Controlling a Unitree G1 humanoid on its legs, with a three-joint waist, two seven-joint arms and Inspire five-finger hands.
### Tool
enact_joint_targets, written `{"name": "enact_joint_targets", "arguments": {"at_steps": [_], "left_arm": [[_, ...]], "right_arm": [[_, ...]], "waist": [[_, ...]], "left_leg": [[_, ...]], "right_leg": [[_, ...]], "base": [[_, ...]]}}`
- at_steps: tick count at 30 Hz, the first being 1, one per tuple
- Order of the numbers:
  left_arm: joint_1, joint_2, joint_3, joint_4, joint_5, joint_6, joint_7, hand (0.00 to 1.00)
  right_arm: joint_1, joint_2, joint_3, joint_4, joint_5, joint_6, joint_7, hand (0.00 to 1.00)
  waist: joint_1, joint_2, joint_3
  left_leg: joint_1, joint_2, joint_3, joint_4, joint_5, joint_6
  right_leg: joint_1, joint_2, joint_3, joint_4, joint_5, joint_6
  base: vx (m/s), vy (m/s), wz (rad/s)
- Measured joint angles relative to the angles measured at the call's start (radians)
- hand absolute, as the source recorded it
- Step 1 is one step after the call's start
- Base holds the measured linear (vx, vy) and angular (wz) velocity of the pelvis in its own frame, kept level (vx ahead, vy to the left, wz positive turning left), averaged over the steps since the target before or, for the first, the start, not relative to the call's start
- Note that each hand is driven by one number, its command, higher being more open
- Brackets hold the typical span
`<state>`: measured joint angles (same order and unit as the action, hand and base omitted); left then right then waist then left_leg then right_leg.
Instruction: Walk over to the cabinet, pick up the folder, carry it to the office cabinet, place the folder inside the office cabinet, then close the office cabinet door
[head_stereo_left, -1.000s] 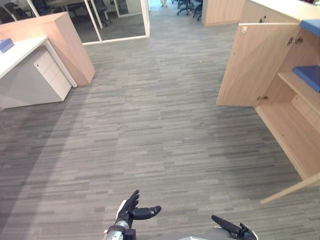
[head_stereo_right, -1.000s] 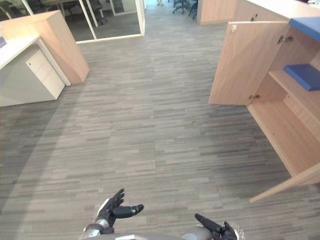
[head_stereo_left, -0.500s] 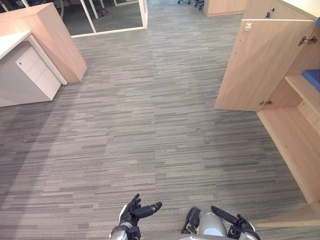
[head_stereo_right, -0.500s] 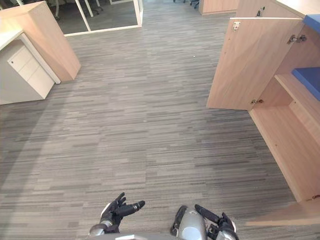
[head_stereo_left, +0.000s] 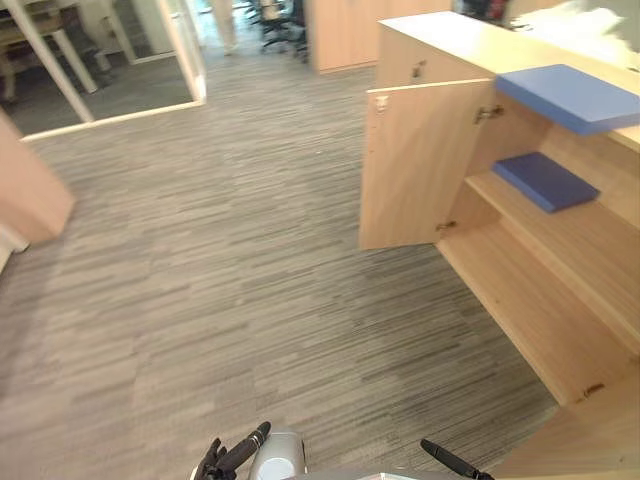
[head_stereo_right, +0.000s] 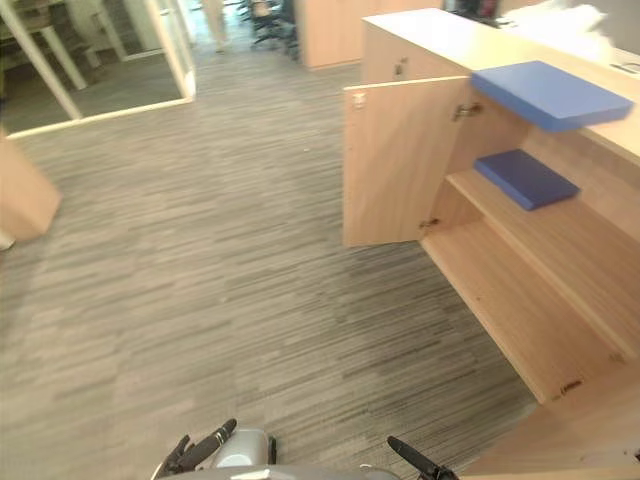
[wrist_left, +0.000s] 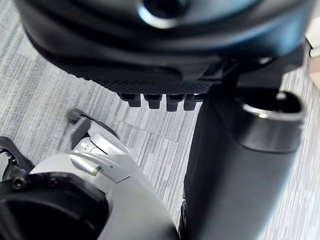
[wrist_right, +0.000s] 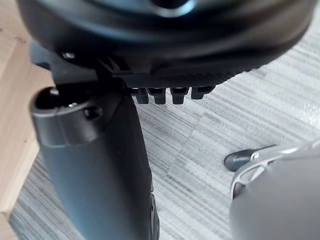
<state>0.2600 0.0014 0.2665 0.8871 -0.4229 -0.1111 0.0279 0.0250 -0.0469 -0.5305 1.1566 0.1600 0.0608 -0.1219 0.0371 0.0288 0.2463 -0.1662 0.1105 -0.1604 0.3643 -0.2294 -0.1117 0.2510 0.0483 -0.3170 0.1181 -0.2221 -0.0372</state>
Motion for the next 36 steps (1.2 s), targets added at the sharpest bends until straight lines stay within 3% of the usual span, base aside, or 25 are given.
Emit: {"name": "enact_joint_targets", "arguments": {"at_steps": [3,4,5,6,7,8,10,11,13,14,17,18,19,20,21,24,25,26,27,28,29,31,32,34,36], "left_arm": [[0.012,-0.039,0.038,-0.03,-0.015,-0.009,0.051,1.0],[0.02,-0.053,0.064,-0.047,-0.035,-0.01,0.063,1.0],[0.02,-0.052,0.075,-0.059,-0.046,-0.013,0.074,1.0],[0.021,-0.053,0.074,-0.057,-0.044,-0.015,0.077,1.0],[0.023,-0.045,0.07,-0.056,-0.045,-0.014,0.078,1.0],[0.026,-0.02,0.047,-0.046,-0.035,-0.014,0.077,1.0],[0.026,-0.004,0.023,-0.035,-0.013,-0.012,0.077,1.0],[0.013,0.004,0.023,-0.034,0.017,-0.012,0.075,1.0],[-0.01,0.012,0.022,-0.026,0.035,-0.012,0.075,1.0],[-0.023,0.019,0.008,-0.015,0.039,-0.011,0.073,1.0],[-0.041,0.021,-0.013,0.011,0.037,-0.01,0.072,1.0],[-0.049,0.02,-0.014,0.013,0.037,-0.011,0.073,1.0],[-0.051,0.021,-0.015,0.011,0.038,-0.012,0.073,1.0],[-0.062,0.02,-0.015,0.019,0.04,-0.016,0.07,1.0],[-0.067,-0.008,-0.016,0.029,0.04,-0.018,0.071,1.0],[-0.072,-0.044,-0.004,0.029,0.039,-0.018,0.075,1.0],[-0.081,-0.036,-0.005,0.032,0.036,-0.016,0.069,1.0],[-0.087,-0.03,-0.004,0.027,0.031,-0.019,0.073,1.0],[-0.085,-0.029,-0.003,0.027,0.022,-0.019,0.073,1.0],[-0.078,-0.029,0.007,0.024,0.005,-0.018,0.072,1.0],[-0.071,-0.032,0.017,0.016,-0.008,-0.018,0.07,1.0],[-0.069,-0.02,0.015,0.015,-0.009,-0.018,0.066,1.0],[-0.069,-0.009,0.015,0.013,-0.009,-0.019,0.061,1.0],[-0.067,0.005,0.015,0.002,-0.009,-0.019,0.06,1.0],[-0.04,0.0,0.016,0.005,-0.009,-0.018,0.064,1.0]], "right_arm": [[0.042,0.006,0.012,-0.059,-0.002,0.0,-0.018,1.0],[0.055,0.016,0.021,-0.079,-0.003,0.0,-0.019,1.0],[0.071,0.039,0.024,-0.107,-0.005,0.0,-0.024,1.0],[0.074,0.044,0.022,-0.124,-0.005,0.002,-0.024,1.0],[0.069,0.049,0.021,-0.138,-0.007,0.003,-0.02,1.0],[0.065,0.055,0.015,-0.143,-0.004,0.004,-0.016,1.0],[0.057,0.055,0.023,-0.14,-0.012,0.001,-0.014,1.0],[0.055,0.052,0.022,-0.14,-0.041,-0.002,-0.027,1.0],[0.049,0.055,0.024,-0.138,-0.04,-0.006,-0.025,1.0],[0.034,0.056,0.042,-0.132,-0.041,-0.01,-0.018,1.0],[0.018,0.057,0.044,-0.121,-0.04,-0.018,-0.008,1.0],[0.014,0.059,0.046,-0.123,-0.04,-0.024,-0.004,1.0],[0.012,0.06,0.05,-0.121,-0.04,-0.024,-0.003,1.0],[0.006,0.061,0.041,-0.122,-0.023,-0.023,0.006,1.0],[-0.007,0.038,0.05,-0.121,-0.025,-0.026,0.006,1.0],[-0.006,0.039,0.042,-0.144,-0.02,-0.027,0.005,1.0],[-0.007,0.043,0.042,-0.141,-0.019,-0.028,0.003,1.0],[-0.006,0.047,0.043,-0.141,-0.019,-0.025,0.002,1.0],[-0.003,0.046,0.043,-0.14,-0.018,-0.024,0.001,1.0],[0.007,0.04,0.046,-0.141,-0.017,-0.025,-0.002,1.0],[0.014,0.04,0.053,-0.137,-0.005,-0.03,-0.009,1.0],[0.008,0.035,0.07,-0.113,-0.001,-0.03,-0.014,1.0],[-0.001,0.029,0.095,-0.09,-0.002,-0.028,-0.016,1.0],[-0.025,0.022,0.119,-0.052,-0.001,-0.022,-0.021,1.0],[-0.036,0.014,0.136,-0.03,-0.002,-0.018,-0.023,1.0]], "waist": [[0.016,0.017,-0.022],[0.04,0.004,-0.04],[0.058,-0.019,-0.054],[0.065,-0.021,-0.055],[0.062,-0.041,-0.052],[0.042,-0.055,-0.06],[0.026,-0.046,-0.072],[0.017,-0.04,-0.071],[0.015,-0.039,-0.071],[0.008,-0.037,-0.069],[0.006,-0.044,-0.058],[0.003,-0.049,-0.053],[0.002,-0.055,-0.051],[-0.007,-0.058,-0.037],[-0.01,-0.023,-0.028],[-0.029,0.003,-0.029],[-0.033,0.007,-0.03],[-0.035,0.006,-0.024],[-0.033,0.012,-0.021],[-0.033,0.028,-0.019],[-0.033,0.032,-0.019],[-0.028,0.027,-0.018],[-0.019,0.009,-0.016],[-0.002,-0.015,0.004],[0.012,-0.019,0.01]], "left_leg": [[-0.032,-0.004,-0.018,-0.024,0.045,-0.008],[-0.018,-0.02,0.029,-0.021,0.065,0.009],[0.025,-0.037,0.113,-0.053,0.093,0.031],[0.052,-0.042,0.149,-0.071,0.135,0.029],[0.108,-0.082,0.191,-0.083,0.148,0.045],[0.167,-0.117,0.21,-0.107,0.13,0.075],[0.255,-0.126,0.237,-0.164,0.119,0.095],[0.313,-0.12,0.245,-0.205,0.114,0.102],[0.347,-0.094,0.266,-0.241,0.111,0.107],[0.369,-0.062,0.3,-0.263,0.111,0.107],[0.427,-0.034,0.35,-0.285,0.108,0.108],[0.446,-0.031,0.367,-0.299,0.096,0.099],[0.453,-0.035,0.376,-0.301,0.084,0.086],[0.484,-0.036,0.371,-0.305,0.033,0.056],[0.502,-0.005,0.382,-0.308,0.006,0.035],[0.487,0.037,0.391,-0.258,-0.041,0.079],[0.424,0.073,0.378,-0.102,-0.052,0.059],[0.31,0.125,0.342,0.171,-0.037,0.027],[0.262,0.148,0.319,0.296,-0.007,-0.008],[0.187,0.182,0.287,0.52,0.048,-0.061],[0.139,0.199,0.296,0.678,0.066,-0.066],[0.099,0.199,0.334,0.757,0.065,-0.049],[0.064,0.188,0.358,0.75,0.048,-0.026],[0.037,0.15,0.346,0.632,0.014,-0.021],[0.026,0.069,0.19,0.328,-0.013,-0.026]], "right_leg": [[0.005,-0.013,0.077,0.037,-0.054,0.066],[-0.018,-0.05,0.108,0.083,-0.097,0.094],[-0.066,-0.119,0.119,0.226,-0.139,0.124],[-0.113,-0.155,0.111,0.352,-0.151,0.128],[-0.201,-0.262,0.058,0.595,-0.132,0.092],[-0.226,-0.369,-0.03,0.745,-0.061,-0.003],[-0.218,-0.47,-0.151,0.847,0.036,-0.042],[-0.221,-0.511,-0.221,0.901,0.015,-0.017],[-0.262,-0.503,-0.258,0.896,-0.025,0.036],[-0.323,-0.472,-0.285,0.83,-0.055,0.07],[-0.38,-0.426,-0.359,0.612,-0.052,0.082],[-0.405,-0.406,-0.373,0.507,-0.025,0.082],[-0.41,-0.394,-0.37,0.446,0.013,0.066],[-0.411,-0.38,-0.365,0.415,0.074,-0.037],[-0.411,-0.354,-0.364,0.434,0.038,-0.031],[-0.419,-0.322,-0.375,0.467,-0.036,-0.018],[-0.402,-0.298,-0.388,0.45,-0.054,-0.026],[-0.363,-0.258,-0.393,0.408,-0.056,-0.03],[-0.338,-0.232,-0.39,0.383,-0.056,-0.031],[-0.286,-0.177,-0.382,0.332,-0.057,-0.031],[-0.236,-0.135,-0.361,0.283,-0.057,-0.032],[-0.182,-0.093,-0.322,0.206,-0.052,-0.024],[-0.154,-0.074,-0.285,0.156,-0.036,-0.014],[-0.119,-0.068,-0.221,0.109,-0.002,-0.034],[-0.078,-0.052,-0.136,0.053,0.021,-0.045]], "base": [[0.38,0.202,-0.75],[0.45,0.303,-1.02],[0.45,0.297,-1.06],[0.48,0.365,-0.94],[0.46,0.351,-0.62],[0.45,0.36,-0.43],[0.31,0.237,-0.3],[0.29,0.233,-0.41],[0.22,0.162,-0.46],[0.18,0.09,-0.63],[0.25,-0.038,-0.74],[0.22,-0.156,-0.57],[0.21,-0.204,-0.33],[0.2,-0.18,-0.34],[0.2,-0.169,-0.3],[0.2,-0.184,-0.1],[0.27,-0.281,0.0],[0.27,-0.278,-0.05],[0.3,-0.247,-0.26],[0.29,-0.165,-0.49],[0.24,-0.121,-0.55],[0.21,-0.088,-0.64],[0.32,-0.123,-0.99],[0.27,-0.066,-1.09],[0.26,0.014,-1.19]]}}
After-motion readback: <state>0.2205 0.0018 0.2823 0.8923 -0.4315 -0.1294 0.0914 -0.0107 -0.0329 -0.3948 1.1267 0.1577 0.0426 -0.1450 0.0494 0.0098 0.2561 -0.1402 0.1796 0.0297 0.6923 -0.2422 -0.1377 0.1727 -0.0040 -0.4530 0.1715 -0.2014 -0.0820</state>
